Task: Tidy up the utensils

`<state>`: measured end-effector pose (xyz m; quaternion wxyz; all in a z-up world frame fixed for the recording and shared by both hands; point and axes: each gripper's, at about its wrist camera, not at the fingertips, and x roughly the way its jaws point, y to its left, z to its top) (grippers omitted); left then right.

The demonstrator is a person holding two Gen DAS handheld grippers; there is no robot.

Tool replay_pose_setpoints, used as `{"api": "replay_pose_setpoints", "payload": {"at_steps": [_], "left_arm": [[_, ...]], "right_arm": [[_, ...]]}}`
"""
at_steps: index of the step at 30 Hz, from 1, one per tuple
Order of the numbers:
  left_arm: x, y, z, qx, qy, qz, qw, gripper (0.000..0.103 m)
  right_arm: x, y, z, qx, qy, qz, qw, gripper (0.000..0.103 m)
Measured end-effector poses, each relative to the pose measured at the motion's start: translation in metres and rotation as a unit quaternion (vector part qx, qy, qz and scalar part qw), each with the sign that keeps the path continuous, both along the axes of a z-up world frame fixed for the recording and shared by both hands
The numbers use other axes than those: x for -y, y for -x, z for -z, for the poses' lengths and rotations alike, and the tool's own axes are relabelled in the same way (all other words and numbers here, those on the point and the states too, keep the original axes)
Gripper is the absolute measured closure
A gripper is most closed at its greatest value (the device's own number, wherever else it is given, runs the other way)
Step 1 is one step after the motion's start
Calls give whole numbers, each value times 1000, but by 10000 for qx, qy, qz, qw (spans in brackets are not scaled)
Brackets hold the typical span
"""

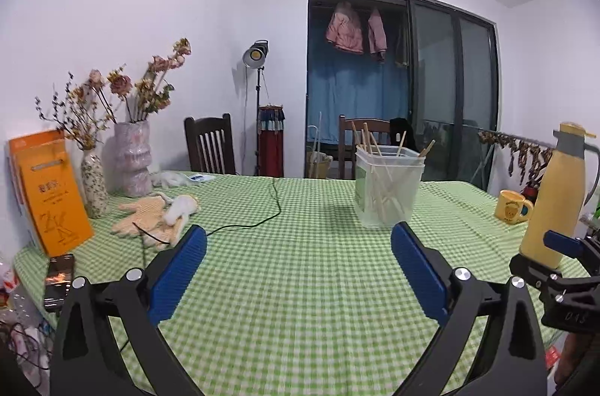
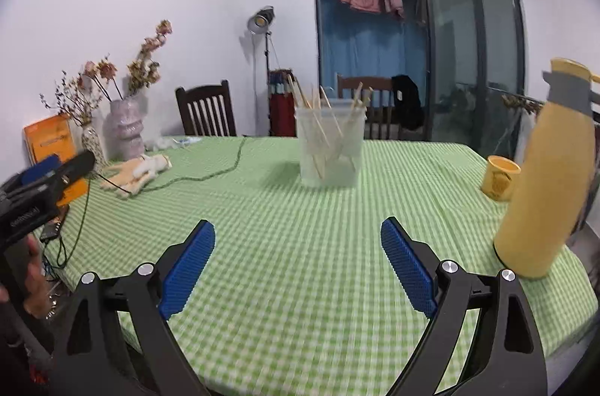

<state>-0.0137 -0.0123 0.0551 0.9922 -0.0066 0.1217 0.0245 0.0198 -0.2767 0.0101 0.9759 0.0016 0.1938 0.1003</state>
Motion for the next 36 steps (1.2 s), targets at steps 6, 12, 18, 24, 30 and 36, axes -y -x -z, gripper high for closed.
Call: {"api": "replay_pose_setpoints", "payload": {"at_steps": [6, 12, 18, 24, 30, 36], "left_arm": [[3, 23, 7, -316, -102, 97, 9994, 7], [2, 36, 7, -157, -73, 181, 9997, 7], [4, 37, 6, -163, -54, 336, 9993, 7], [6, 37, 4, -140, -53, 375, 9992, 7], [8, 38, 4, -117, -72, 407, 9991, 7], [9, 38, 4, -124, -78, 416, 9990, 7]], "right_arm": [[1, 24, -1, 27, -1, 286, 9996, 16], [-10, 43, -5, 299, 207, 400, 9985, 13], [-15, 45, -4, 398, 331, 489, 9975, 13], [-10, 44, -4, 366, 285, 577, 9973, 13], [-9, 42, -4, 295, 261, 593, 9975, 13], [-9, 42, -4, 280, 271, 624, 9973, 13]]}}
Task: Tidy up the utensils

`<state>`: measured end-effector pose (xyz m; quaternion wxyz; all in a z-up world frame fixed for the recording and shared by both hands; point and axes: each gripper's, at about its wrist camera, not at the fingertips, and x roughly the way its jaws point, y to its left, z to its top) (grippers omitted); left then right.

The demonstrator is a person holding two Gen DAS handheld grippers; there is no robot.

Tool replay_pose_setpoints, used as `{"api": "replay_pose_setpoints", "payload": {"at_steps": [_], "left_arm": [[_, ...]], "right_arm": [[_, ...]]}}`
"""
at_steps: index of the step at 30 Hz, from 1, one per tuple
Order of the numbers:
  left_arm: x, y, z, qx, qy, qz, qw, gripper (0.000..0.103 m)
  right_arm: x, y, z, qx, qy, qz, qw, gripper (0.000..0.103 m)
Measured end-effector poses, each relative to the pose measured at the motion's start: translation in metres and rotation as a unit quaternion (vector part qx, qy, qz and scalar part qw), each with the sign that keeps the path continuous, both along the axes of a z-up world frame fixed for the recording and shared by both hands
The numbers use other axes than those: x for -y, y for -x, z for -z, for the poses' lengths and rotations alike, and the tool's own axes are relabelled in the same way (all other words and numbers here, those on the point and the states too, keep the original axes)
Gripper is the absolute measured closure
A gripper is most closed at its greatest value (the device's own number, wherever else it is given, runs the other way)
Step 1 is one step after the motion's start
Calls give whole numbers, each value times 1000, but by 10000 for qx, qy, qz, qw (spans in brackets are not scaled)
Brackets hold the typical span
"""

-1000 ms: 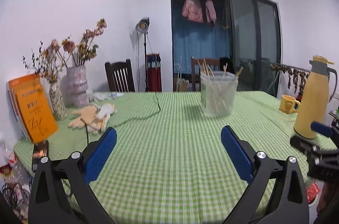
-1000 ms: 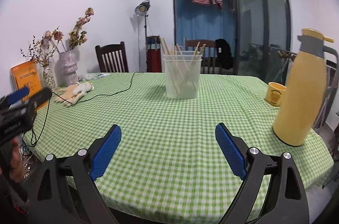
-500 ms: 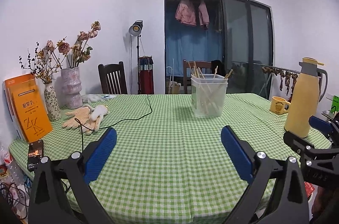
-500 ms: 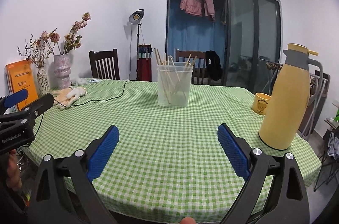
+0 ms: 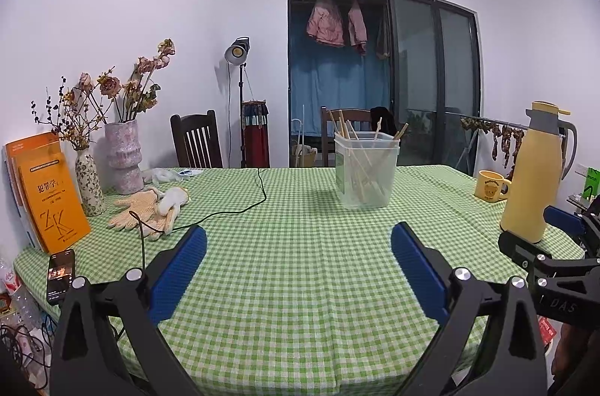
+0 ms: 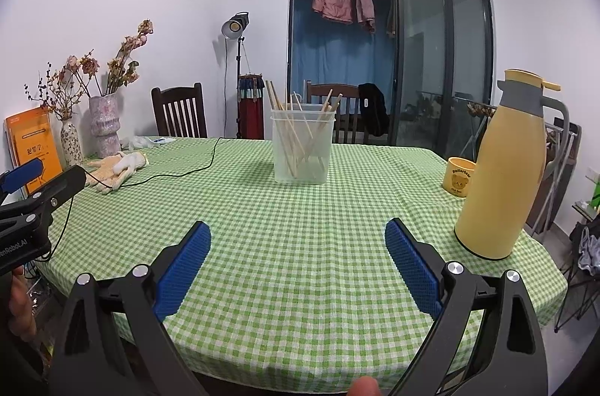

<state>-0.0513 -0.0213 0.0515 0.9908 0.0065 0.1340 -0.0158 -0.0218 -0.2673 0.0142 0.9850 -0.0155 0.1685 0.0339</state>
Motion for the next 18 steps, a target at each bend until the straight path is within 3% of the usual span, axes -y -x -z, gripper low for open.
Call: {"api": "replay_pose_setpoints", "payload": {"at_steps": [18], "left_arm": [[3, 2, 1, -3, -59, 25, 10000, 7]], "right_arm": [[-3, 3, 1, 73, 98, -22, 9999, 13]]}}
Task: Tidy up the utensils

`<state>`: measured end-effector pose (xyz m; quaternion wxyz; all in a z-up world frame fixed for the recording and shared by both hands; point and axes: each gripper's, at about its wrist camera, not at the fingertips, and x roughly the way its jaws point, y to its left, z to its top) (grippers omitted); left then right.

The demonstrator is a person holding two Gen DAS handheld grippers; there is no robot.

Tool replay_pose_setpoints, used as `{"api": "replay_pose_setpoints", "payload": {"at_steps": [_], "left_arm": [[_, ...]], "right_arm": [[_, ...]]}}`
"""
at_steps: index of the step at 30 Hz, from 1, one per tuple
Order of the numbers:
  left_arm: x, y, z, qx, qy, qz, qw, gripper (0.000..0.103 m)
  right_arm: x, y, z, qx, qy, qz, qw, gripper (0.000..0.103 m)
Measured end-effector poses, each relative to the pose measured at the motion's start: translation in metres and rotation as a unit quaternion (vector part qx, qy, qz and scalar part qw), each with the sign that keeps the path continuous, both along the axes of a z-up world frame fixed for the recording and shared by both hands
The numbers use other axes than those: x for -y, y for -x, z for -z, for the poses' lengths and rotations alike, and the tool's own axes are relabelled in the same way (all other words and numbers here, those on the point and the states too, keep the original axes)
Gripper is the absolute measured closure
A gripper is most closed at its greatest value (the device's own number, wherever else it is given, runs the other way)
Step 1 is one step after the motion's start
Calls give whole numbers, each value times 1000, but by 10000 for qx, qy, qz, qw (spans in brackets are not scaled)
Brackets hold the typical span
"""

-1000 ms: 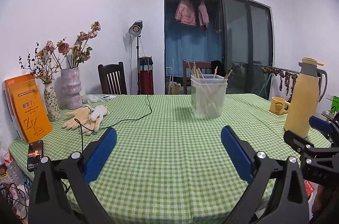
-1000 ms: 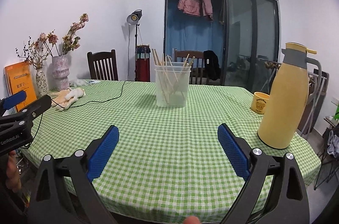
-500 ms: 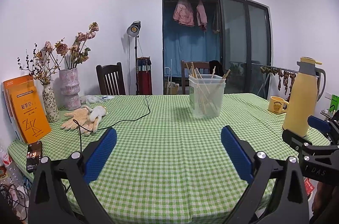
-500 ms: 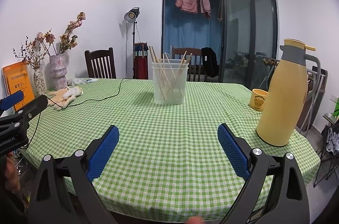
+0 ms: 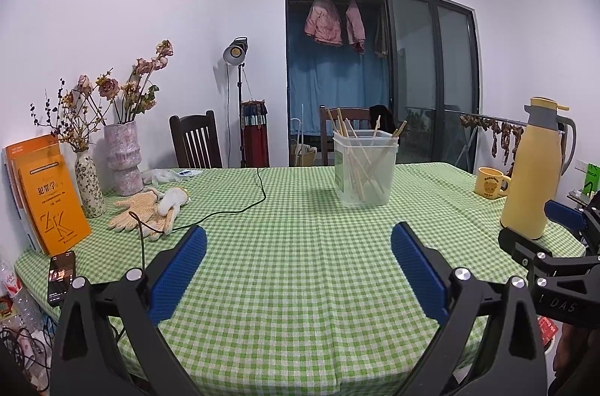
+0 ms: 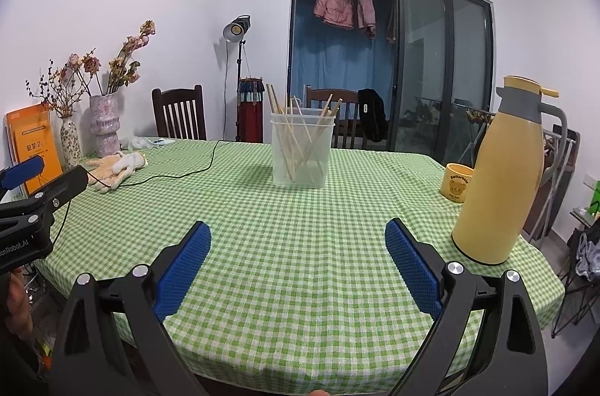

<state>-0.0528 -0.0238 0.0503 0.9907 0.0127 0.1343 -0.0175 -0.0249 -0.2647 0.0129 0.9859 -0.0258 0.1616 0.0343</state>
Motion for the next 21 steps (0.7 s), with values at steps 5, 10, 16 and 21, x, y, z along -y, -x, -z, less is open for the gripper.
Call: {"api": "replay_pose_setpoints", "payload": {"at_steps": [5, 10, 16, 21], "left_arm": [[-1, 0, 0, -3, 9, -12, 10000, 7], [-1, 0, 0, 16, -14, -1, 10000, 7], [-1, 0, -1, 13, 6, -16, 10000, 7], [-2, 0, -1, 18, 5, -19, 10000, 7]], "right_arm": [[-1, 1, -1, 53, -4, 8, 10000, 13], [1, 2, -1, 52, -35, 65, 10000, 13], [1, 0, -2, -46, -146, -56, 9999, 13], [4, -1, -2, -72, -185, -37, 9998, 13]]}}
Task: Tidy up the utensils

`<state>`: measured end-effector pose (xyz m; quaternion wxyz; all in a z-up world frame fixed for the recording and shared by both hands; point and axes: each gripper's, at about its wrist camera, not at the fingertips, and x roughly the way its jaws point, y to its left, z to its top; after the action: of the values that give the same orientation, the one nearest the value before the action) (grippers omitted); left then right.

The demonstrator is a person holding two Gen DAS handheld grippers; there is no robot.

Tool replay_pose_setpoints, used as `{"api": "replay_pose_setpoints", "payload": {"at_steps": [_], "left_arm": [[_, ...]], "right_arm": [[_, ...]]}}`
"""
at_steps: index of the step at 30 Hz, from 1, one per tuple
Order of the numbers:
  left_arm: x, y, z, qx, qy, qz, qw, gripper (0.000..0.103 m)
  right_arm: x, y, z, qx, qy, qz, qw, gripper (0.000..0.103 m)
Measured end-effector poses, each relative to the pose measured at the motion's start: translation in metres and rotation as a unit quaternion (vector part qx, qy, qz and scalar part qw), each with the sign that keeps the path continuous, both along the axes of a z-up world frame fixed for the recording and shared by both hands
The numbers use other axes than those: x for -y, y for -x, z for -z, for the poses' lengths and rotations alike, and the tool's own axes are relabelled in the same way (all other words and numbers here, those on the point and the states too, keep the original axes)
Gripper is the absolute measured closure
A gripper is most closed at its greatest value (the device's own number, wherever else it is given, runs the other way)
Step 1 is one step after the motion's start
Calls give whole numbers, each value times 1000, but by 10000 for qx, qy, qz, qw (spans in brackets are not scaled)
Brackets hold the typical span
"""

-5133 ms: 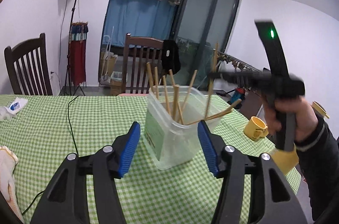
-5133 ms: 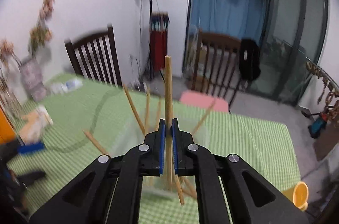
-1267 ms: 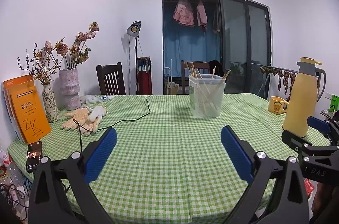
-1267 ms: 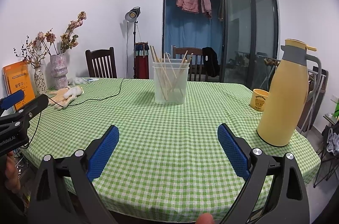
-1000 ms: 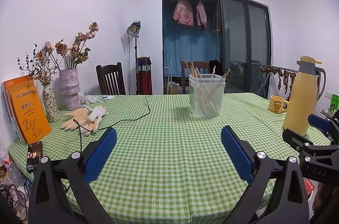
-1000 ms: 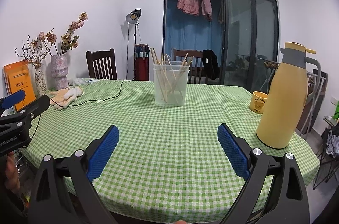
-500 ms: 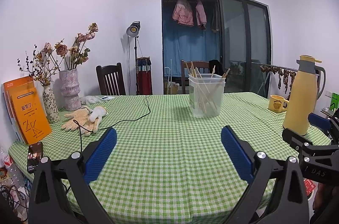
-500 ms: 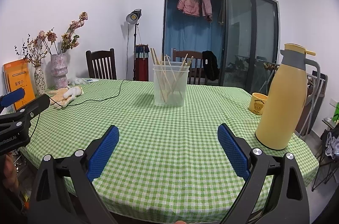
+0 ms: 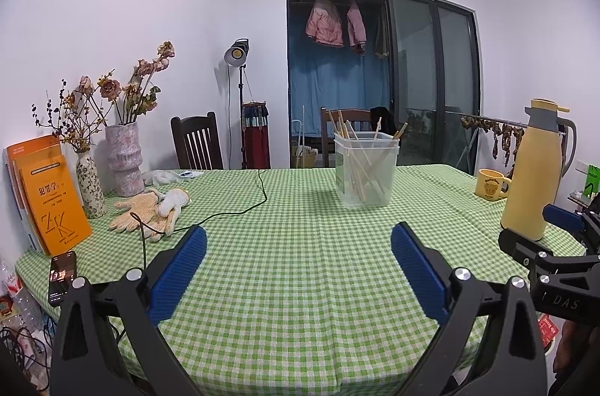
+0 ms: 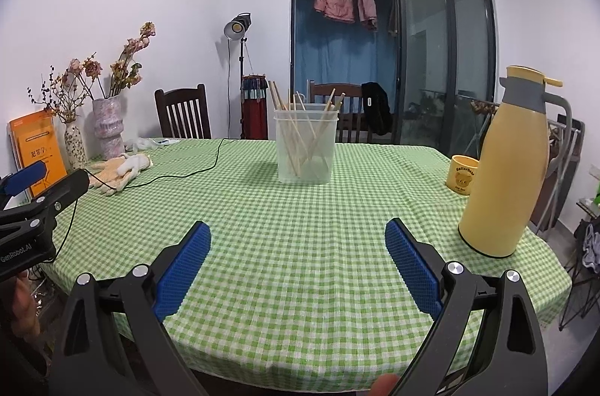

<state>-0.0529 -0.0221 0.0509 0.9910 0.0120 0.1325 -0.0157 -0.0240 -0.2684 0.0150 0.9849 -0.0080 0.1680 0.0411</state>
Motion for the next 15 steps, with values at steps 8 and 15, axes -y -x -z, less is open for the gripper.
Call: {"api": "replay_pose_setpoints", "payload": {"at_steps": [8, 15], "left_arm": [[0, 0, -1, 12, 1, -7, 10000, 7], [-1, 0, -2, 31, 11, -12, 10000, 7]], "right_arm": [[-1, 1, 1, 60, 66, 88, 9999, 13], [-4, 2, 1, 96, 169, 34, 9998, 13]]}}
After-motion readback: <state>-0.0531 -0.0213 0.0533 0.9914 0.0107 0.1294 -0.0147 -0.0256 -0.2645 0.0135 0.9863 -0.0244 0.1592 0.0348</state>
